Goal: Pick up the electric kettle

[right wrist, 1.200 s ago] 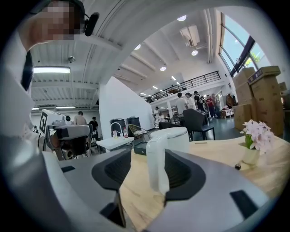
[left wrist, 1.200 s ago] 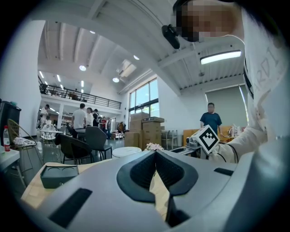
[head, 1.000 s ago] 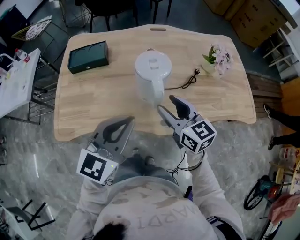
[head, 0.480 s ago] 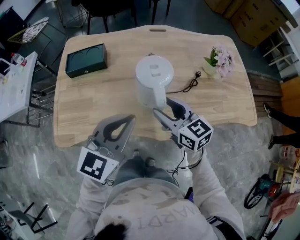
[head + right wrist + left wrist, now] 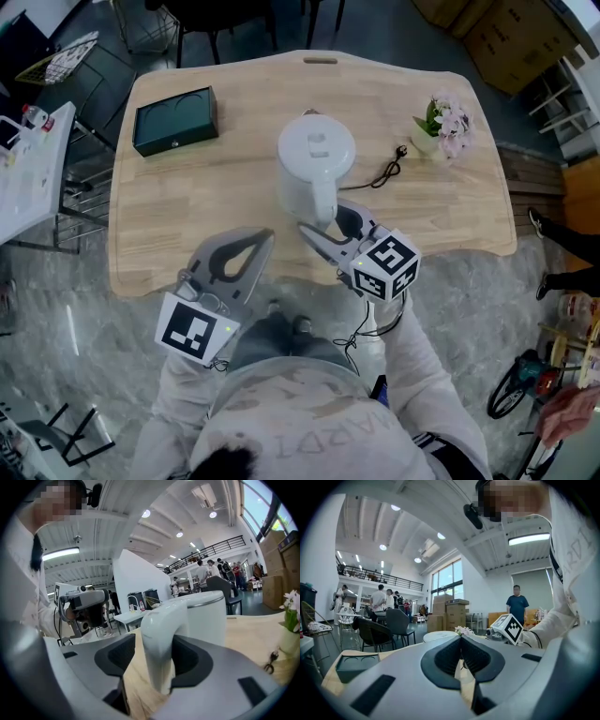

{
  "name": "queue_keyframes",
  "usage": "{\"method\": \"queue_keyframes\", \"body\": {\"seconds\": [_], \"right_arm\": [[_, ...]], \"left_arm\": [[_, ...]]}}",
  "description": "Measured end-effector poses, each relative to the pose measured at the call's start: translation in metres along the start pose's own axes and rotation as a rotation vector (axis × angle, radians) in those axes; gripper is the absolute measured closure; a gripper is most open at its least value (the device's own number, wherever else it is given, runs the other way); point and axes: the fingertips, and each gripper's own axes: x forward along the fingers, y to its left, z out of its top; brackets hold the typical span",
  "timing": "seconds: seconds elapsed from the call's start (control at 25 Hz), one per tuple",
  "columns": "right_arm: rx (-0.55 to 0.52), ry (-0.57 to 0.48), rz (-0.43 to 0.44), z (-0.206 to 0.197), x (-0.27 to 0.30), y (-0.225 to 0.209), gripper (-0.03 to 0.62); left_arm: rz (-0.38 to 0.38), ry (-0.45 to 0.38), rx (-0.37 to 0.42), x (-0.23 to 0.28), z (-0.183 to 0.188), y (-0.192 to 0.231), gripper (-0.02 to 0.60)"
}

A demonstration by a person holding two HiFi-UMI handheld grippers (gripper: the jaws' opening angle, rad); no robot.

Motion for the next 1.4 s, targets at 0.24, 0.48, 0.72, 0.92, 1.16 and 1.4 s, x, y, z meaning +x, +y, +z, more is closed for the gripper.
{"method": "queue_keyframes", "body": {"seconds": [0.24,0.48,0.72,0.92,1.16,1.4], "right_arm": [[-0.016,0.014,0.046,0.000,0.014,0.011,0.370],[-0.018,0.016,0.074,0.001,0.030,0.019,0.370],[-0.036,0.017,0.082,0.001,0.043,0.025,0.370],[-0.041,0.012,0.064,0.004,0.050,0.026,0.370],[-0.054,0.003,0.016,0.004,0.059,0.029,0.370],[-0.071,0.030,-0.032,-0.001,0.069,0.030,0.373]], "left_arm": [[0.003,0.007,0.002,-0.001,-0.002,0.005,0.495],[0.008,0.008,0.000,-0.003,-0.002,0.012,0.495],[0.013,0.011,-0.004,-0.005,-0.006,0.019,0.495],[0.012,0.016,-0.004,-0.006,-0.006,0.023,0.495],[0.007,0.014,-0.002,-0.007,-0.007,0.024,0.495],[0.011,0.014,-0.002,-0.013,-0.007,0.027,0.495]]}}
